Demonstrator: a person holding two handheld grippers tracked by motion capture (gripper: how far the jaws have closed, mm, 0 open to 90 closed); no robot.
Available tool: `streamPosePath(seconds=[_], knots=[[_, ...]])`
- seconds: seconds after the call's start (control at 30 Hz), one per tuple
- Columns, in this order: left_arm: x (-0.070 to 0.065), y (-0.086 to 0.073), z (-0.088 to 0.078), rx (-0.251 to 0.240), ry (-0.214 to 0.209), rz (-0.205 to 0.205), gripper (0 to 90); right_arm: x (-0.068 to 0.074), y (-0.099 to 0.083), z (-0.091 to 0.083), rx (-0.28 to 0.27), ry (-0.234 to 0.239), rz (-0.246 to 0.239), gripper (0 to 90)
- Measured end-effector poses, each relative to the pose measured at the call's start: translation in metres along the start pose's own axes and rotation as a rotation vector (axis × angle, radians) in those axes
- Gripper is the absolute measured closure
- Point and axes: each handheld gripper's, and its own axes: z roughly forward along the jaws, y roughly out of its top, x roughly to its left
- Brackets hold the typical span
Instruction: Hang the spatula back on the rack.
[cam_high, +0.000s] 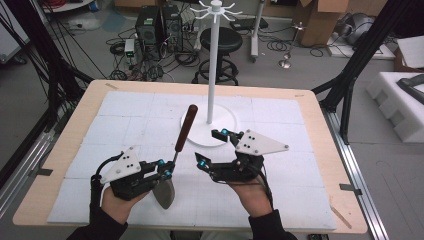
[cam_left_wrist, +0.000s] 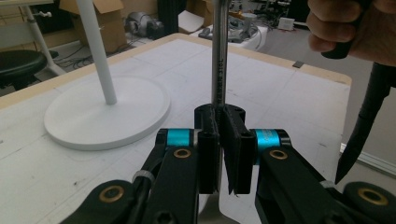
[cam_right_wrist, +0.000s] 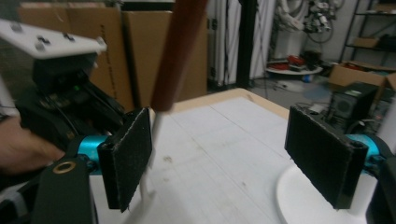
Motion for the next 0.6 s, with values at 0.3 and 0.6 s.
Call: streamPosePath(seconds=[0.3,0.6], knots=[[-0.009,0.004,0.009,-0.007,-0.001,0.018,84.0,0.008,0.017,0.018,-0.015,0.098,0.003,35.5],[-0.013,0.006,0.012,-0.023,0.007,0.029,84.1,0.009,0.022,0.024,-0.041,0.140,0.038,52.0]])
